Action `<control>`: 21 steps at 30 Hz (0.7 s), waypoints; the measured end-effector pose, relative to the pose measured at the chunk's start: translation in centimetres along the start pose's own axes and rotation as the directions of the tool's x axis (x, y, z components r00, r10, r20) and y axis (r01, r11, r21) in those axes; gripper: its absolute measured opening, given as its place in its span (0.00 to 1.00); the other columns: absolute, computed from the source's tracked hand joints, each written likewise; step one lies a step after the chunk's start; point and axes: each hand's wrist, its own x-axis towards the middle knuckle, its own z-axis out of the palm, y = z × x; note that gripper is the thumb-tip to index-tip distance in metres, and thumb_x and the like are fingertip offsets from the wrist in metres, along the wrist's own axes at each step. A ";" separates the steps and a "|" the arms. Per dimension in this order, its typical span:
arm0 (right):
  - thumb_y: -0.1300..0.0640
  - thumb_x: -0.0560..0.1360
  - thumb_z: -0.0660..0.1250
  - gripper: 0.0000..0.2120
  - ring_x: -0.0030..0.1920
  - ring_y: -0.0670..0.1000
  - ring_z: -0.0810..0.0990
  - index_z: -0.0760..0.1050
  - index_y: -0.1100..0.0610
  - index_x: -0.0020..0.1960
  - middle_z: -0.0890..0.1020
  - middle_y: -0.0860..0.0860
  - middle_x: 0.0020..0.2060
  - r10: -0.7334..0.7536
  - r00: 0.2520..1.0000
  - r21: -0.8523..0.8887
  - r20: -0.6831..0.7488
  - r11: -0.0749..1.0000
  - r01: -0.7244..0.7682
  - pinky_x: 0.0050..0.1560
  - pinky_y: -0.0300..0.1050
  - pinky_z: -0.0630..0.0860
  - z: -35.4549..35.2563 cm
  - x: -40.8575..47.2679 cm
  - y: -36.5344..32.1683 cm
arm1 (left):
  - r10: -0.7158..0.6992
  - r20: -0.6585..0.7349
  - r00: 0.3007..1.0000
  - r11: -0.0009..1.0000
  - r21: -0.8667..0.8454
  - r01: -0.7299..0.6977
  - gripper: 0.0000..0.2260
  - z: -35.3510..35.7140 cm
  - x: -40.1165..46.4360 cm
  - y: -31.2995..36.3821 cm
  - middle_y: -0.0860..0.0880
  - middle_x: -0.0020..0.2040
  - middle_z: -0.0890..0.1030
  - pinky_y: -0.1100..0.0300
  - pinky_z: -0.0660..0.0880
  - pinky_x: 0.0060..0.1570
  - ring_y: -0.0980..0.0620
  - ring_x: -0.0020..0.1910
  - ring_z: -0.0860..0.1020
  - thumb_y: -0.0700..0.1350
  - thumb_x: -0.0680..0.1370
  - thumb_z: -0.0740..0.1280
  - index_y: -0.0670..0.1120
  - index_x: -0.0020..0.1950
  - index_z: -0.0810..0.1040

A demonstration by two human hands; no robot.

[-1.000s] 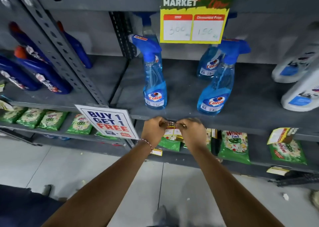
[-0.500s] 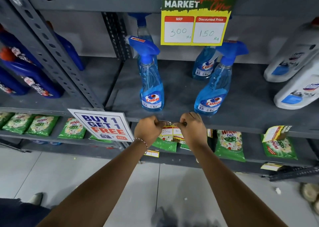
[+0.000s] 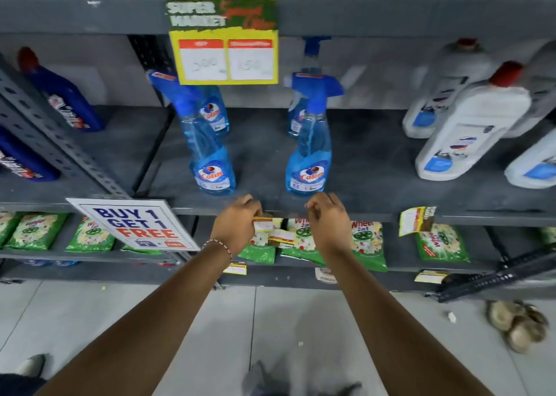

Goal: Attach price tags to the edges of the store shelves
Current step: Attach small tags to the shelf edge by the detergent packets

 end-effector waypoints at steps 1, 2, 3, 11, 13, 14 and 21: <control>0.61 0.75 0.65 0.02 0.42 0.52 0.77 0.76 0.55 0.46 0.79 0.52 0.45 0.025 1.000 0.030 -0.017 0.999 -0.025 0.36 0.43 0.74 -1.2 -0.1 1.1 | 0.040 0.027 0.999 0.999 -0.030 -0.039 0.10 0.4 0.3 1.5 0.47 0.49 0.78 0.53 0.77 0.37 0.42 0.44 0.80 0.32 0.70 0.64 0.46 0.44 0.79; 0.59 0.76 0.66 0.01 0.41 0.51 0.76 0.76 0.54 0.46 0.79 0.51 0.44 0.052 0.998 0.067 -0.043 0.997 -0.049 0.35 0.41 0.71 -2.4 -0.3 2.1 | 0.077 0.046 0.996 0.995 -0.064 -0.074 0.11 0.7 0.6 3.1 0.46 0.48 0.79 0.52 0.78 0.39 0.42 0.44 0.80 0.32 0.70 0.63 0.46 0.44 0.80; 0.58 0.76 0.67 0.01 0.40 0.50 0.75 0.77 0.54 0.46 0.78 0.51 0.44 0.082 0.993 0.109 -0.079 0.991 -0.073 0.35 0.40 0.69 -3.6 -0.5 3.3 | 0.106 0.056 0.993 0.990 -0.101 -0.100 0.11 1.1 1.0 4.9 0.46 0.48 0.80 0.52 0.79 0.40 0.42 0.44 0.81 0.32 0.70 0.63 0.46 0.44 0.80; 0.58 0.74 0.68 0.06 0.38 0.53 0.77 0.76 0.57 0.39 0.79 0.51 0.35 0.570 0.773 0.343 -0.279 0.811 -0.474 0.28 0.31 0.61 -12.1 -0.5 15.3 | 0.242 0.082 0.967 0.898 -0.397 -0.191 0.07 6.0 5.8 21.4 0.43 0.49 0.84 0.62 0.74 0.48 0.45 0.45 0.82 0.37 0.75 0.68 0.42 0.51 0.83; 0.53 0.75 0.67 0.12 0.35 0.56 0.75 0.75 0.58 0.35 0.76 0.53 0.30 0.655 0.737 0.300 -0.166 0.746 -0.595 0.26 0.37 0.62 -13.0 -0.2 17.5 | 0.264 0.146 0.953 0.885 -0.430 -0.179 0.10 6.9 7.1 25.2 0.43 0.53 0.84 0.62 0.74 0.52 0.46 0.49 0.82 0.40 0.76 0.69 0.41 0.57 0.81; 0.50 0.76 0.67 0.14 0.35 0.57 0.76 0.77 0.59 0.36 0.79 0.54 0.31 0.648 0.756 0.257 -0.096 0.750 -0.610 0.26 0.41 0.63 -13.4 0.0 18.3 | 0.283 0.177 0.943 0.882 -0.434 -0.183 0.12 7.3 7.6 26.9 0.42 0.55 0.84 0.63 0.73 0.54 0.47 0.52 0.81 0.41 0.76 0.69 0.41 0.58 0.81; 0.57 0.68 0.76 0.06 0.34 0.41 0.79 0.82 0.56 0.43 0.82 0.45 0.33 0.559 0.828 0.394 0.029 0.755 -0.524 0.32 0.26 0.69 -14.3 0.0 21.7 | 0.185 0.226 0.956 0.938 -0.330 -0.103 0.08 9.7 8.5 31.0 0.46 0.51 0.86 0.61 0.73 0.55 0.48 0.53 0.82 0.39 0.75 0.68 0.46 0.51 0.85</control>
